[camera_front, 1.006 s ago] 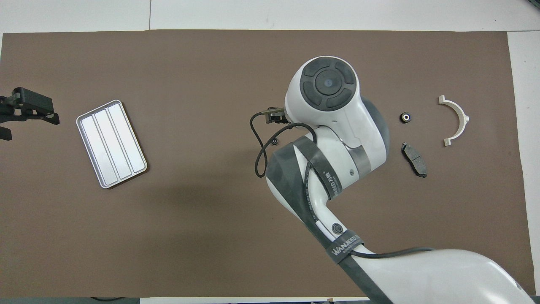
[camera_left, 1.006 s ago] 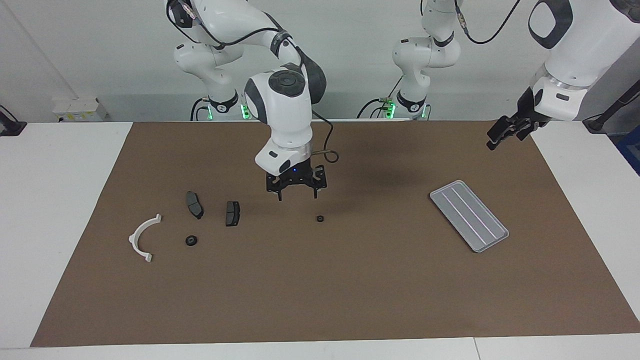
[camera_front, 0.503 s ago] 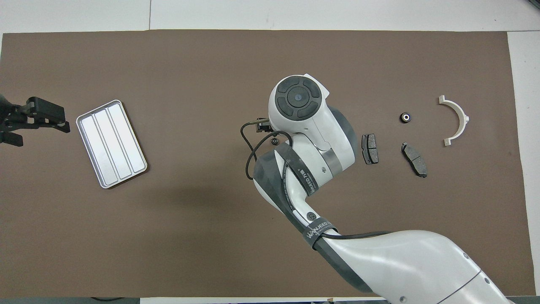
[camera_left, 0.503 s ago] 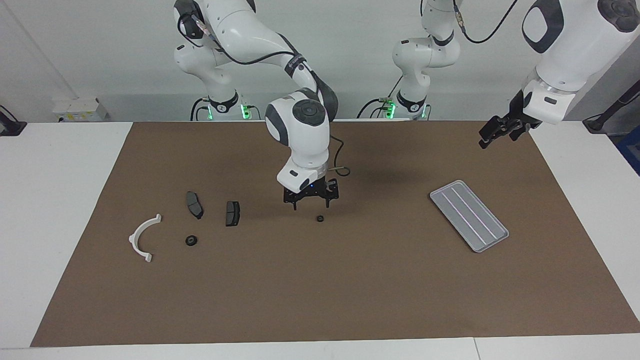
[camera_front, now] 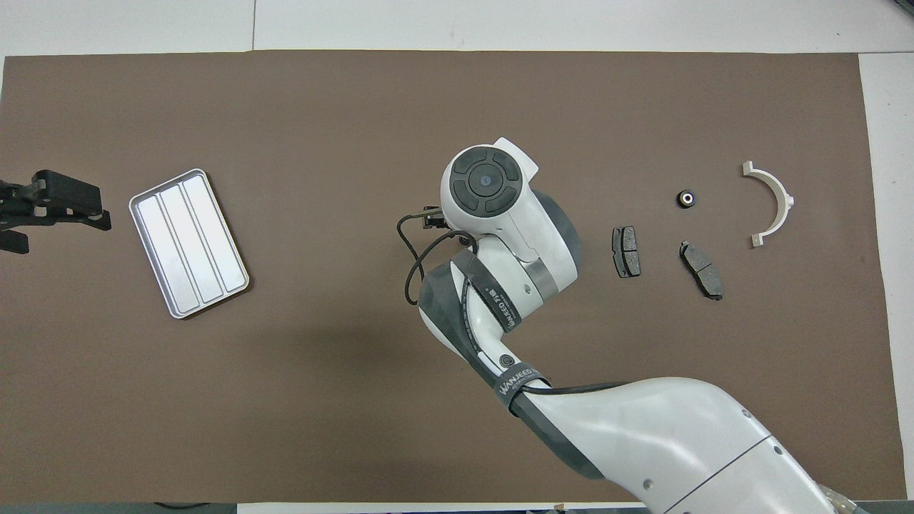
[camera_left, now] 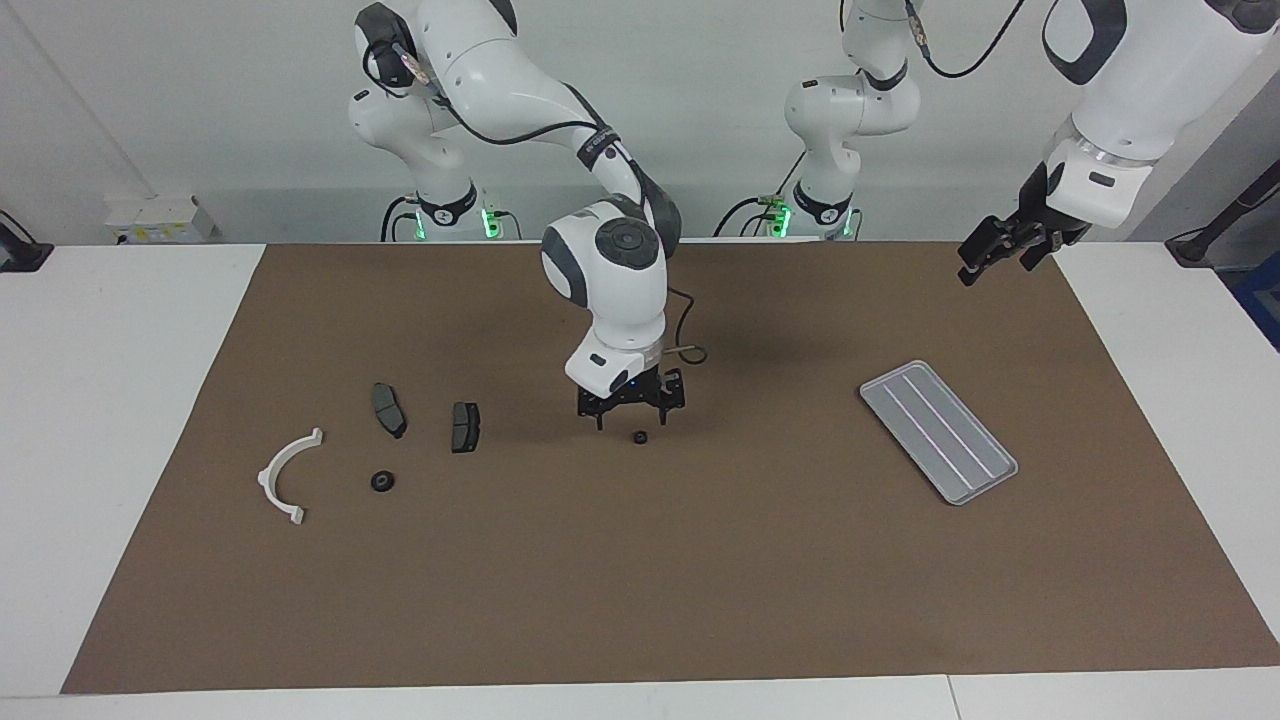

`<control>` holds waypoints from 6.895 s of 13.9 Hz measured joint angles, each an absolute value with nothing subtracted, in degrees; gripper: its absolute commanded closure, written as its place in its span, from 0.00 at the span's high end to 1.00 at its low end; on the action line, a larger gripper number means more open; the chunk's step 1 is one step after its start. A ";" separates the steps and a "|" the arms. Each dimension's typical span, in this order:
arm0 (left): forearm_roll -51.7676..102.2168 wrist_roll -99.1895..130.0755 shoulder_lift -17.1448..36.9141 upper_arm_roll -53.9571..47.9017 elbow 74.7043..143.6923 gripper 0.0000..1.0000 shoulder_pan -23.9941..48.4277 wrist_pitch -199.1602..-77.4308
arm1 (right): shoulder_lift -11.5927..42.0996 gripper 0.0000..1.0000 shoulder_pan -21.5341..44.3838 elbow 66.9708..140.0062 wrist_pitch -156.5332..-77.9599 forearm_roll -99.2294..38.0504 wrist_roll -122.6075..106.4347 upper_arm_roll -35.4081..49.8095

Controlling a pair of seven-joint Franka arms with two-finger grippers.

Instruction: Place bearing gear from tray to pile

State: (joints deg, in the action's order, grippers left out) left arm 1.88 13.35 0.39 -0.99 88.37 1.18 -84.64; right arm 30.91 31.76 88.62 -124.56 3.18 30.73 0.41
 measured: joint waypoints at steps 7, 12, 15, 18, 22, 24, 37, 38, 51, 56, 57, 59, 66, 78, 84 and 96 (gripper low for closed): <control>1.89 13.27 -0.80 -1.21 91.35 1.00 1.45 -84.82 | 32.04 0.98 31.78 90.61 -127.57 3.18 30.76 0.22; 1.89 13.27 -0.96 -1.22 91.36 1.00 1.51 -84.83 | 32.23 0.97 31.80 92.60 -128.93 3.18 30.76 0.25; 1.89 13.27 -0.96 -1.22 91.37 1.00 1.51 -84.83 | 32.22 0.96 31.86 92.95 -129.06 3.18 30.76 0.53; 1.89 13.27 -0.96 -1.22 91.37 1.00 1.51 -84.83 | 32.23 0.94 32.42 93.06 -129.55 3.17 31.05 0.94; 1.89 13.27 -0.96 -1.22 91.37 1.00 1.51 -84.83 | 32.60 0.93 33.32 94.32 -132.07 3.17 32.18 0.94; 1.89 13.27 -0.96 -1.21 91.37 1.00 1.51 -84.83 | 32.82 0.85 33.23 95.13 -133.25 3.17 32.18 0.83; 1.89 13.27 -0.96 -1.21 91.37 1.00 1.51 -84.83 | 32.40 0.00 32.80 95.22 -133.41 3.17 32.19 0.62; 1.89 13.27 -0.96 -1.21 91.37 1.00 1.51 -84.83 | 32.41 0.00 32.67 95.18 -133.41 3.17 32.19 0.61; 1.89 13.27 -0.96 -1.21 91.37 1.00 1.51 -84.83 | 27.86 0.00 10.87 90.29 -126.46 2.45 6.08 0.20; 1.89 13.27 -0.96 -1.21 91.37 1.00 1.51 -84.83 | 27.92 0.00 5.02 91.88 -126.47 0.49 -3.81 0.28; 1.89 13.27 -0.96 -1.21 91.37 1.00 1.51 -84.83 | 27.92 0.00 5.05 92.66 -126.68 0.48 -3.94 0.40; 1.89 13.27 -0.96 -1.21 91.37 1.00 1.51 -84.83 | 27.92 0.00 5.14 94.65 -127.89 0.48 -3.95 0.76; 1.89 13.27 -0.96 -1.21 91.37 1.00 1.51 -84.83 | 27.91 0.00 5.12 101.70 -132.94 0.48 -5.39 0.93; 1.89 13.27 -0.96 -1.21 91.37 1.00 1.51 -84.83 | 26.25 1.00 5.25 103.24 -134.13 0.00 -5.07 0.97; 1.89 13.27 -0.96 -1.21 91.37 1.00 1.51 -84.83 | 19.94 1.00 4.88 94.23 -120.51 -0.05 -3.61 0.38; 1.89 13.27 -0.96 -1.21 91.37 1.00 1.51 -84.83 | -1.69 1.00 0.12 91.67 -91.08 0.00 -3.64 -1.14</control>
